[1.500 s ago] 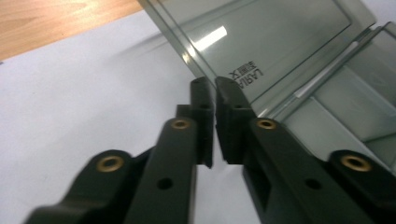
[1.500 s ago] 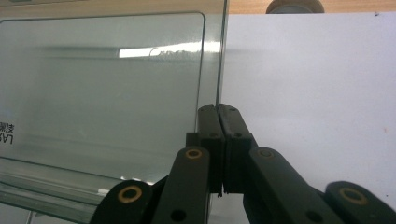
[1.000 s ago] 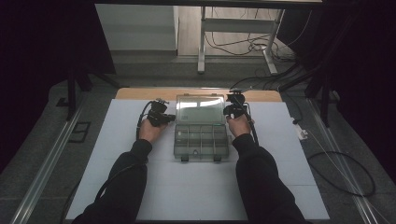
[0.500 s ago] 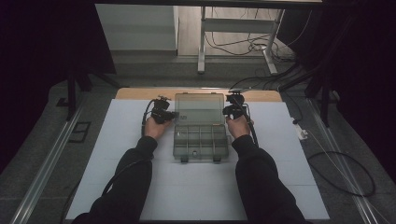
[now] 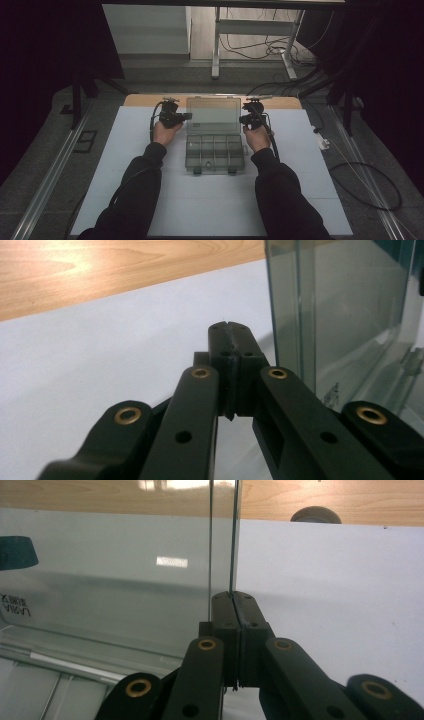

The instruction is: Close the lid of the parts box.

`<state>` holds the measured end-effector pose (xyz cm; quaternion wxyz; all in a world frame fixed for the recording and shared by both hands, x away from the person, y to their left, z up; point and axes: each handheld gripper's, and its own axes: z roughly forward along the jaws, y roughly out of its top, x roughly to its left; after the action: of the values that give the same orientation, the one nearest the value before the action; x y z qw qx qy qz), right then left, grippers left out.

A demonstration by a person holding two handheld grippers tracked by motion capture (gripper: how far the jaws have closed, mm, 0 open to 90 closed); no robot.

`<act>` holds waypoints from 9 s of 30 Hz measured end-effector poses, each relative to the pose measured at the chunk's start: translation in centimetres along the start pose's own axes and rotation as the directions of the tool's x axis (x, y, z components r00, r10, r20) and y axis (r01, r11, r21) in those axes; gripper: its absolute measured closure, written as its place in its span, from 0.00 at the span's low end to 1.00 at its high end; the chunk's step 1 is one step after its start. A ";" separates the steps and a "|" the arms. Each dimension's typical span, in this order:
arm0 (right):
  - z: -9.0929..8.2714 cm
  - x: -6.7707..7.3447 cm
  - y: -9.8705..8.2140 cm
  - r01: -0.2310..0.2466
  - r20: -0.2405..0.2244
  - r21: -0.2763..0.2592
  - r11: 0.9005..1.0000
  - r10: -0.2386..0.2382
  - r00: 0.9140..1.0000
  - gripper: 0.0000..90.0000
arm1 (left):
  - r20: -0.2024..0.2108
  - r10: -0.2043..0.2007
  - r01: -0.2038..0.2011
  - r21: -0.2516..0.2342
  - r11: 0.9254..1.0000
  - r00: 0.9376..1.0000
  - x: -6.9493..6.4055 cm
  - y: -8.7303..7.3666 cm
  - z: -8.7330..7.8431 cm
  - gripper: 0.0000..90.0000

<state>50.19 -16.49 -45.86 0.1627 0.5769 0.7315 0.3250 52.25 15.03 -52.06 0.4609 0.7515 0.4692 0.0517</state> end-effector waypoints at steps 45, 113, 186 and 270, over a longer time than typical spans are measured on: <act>-4.6 0.2 -2.8 0.183 -0.196 -0.041 0.982 -0.188 0.962 1.00 | 0.081 0.129 -0.127 -0.028 0.992 0.988 -2.7 -0.6 -3.9 0.98; -10.2 1.4 -10.4 0.342 -0.313 -0.009 0.940 -0.328 0.891 1.00 | 0.081 0.215 -0.220 0.058 0.974 0.973 -11.8 -6.2 -11.2 0.96; -10.5 1.2 -11.8 0.363 -0.272 -0.046 0.931 -0.362 0.892 0.38 | 0.016 0.216 -0.216 0.132 0.967 0.976 -12.4 -9.1 -13.1 0.03; -16.4 -4.6 -17.0 0.276 -0.319 -0.060 0.959 -0.280 0.905 0.02 | -0.110 0.176 -0.175 0.016 0.984 0.978 -12.0 -16.3 -21.5 0.00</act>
<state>28.85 -27.65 -45.67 0.0888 0.4044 0.8207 0.3937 23.85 22.04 -47.64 0.4257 0.7872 0.4261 0.1324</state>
